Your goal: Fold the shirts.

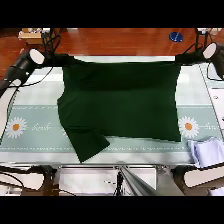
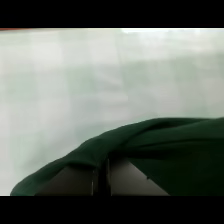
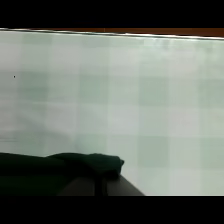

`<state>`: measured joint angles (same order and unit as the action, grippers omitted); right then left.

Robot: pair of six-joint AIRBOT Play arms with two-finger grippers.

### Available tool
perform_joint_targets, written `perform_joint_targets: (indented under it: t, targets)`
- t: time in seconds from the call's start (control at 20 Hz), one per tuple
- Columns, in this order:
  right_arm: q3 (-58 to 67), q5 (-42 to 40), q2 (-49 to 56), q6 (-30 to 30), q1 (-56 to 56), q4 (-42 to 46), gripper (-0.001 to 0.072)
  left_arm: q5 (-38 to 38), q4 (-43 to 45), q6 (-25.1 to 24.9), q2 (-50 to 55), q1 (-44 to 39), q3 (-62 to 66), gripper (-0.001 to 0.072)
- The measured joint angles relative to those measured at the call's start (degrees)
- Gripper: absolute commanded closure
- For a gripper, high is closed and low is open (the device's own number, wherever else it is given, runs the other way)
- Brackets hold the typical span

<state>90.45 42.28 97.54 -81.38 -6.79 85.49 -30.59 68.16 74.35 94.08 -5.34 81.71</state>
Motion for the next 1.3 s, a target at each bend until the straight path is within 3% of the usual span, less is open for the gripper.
perform_joint_targets:
  t: [0.25, 0.5, 0.65, 1.0, 1.3]
  targets:
    - [0.00, -2.60, 3.82, -0.28, 0.02, -0.20, 0.0690, 7.80, 0.28, 0.02, 4.68, -0.70, 0.00, 0.0681]
    - [0.00, -2.54, 5.18, -0.61, 0.00, -0.85, 0.0690, 9.88, 0.42, 0.00, 7.34, -0.72, 0.00, 0.0681]
    - [0.00, 1.95, 4.17, -0.81, 0.00, -0.96, 0.0690, 9.29, 0.44, -0.22, 6.54, -0.20, 0.00, 0.0681]
    - [0.00, 19.02, 1.20, -2.86, 0.00, -0.22, 0.0690, -9.07, 0.94, -0.13, 3.10, 0.68, 0.00, 0.0682]
    - [0.00, 27.06, 1.29, -4.24, 0.00, -0.13, 0.0690, -23.15, 7.26, 5.77, 2.84, 0.98, 0.00, 0.0682]
